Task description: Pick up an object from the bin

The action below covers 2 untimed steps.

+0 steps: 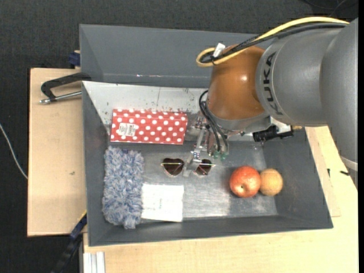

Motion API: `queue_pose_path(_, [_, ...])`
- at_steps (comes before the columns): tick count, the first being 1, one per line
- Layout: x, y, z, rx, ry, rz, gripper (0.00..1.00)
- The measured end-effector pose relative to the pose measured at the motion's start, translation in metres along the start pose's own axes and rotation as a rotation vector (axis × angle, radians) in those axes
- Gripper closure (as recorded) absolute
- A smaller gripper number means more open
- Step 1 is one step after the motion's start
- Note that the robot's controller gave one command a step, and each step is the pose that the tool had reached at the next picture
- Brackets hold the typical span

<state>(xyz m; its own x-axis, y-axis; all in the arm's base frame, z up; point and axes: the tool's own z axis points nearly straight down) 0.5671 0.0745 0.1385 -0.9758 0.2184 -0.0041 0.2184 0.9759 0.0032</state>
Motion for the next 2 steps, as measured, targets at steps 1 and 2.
queue_pose_path(1, [0.000, 0.000, 0.000, 0.000, 0.001, 0.000, 0.00])
queue_pose_path(2, [0.013, 0.011, 0.062, 0.001, 0.003, -0.272, 1.00])
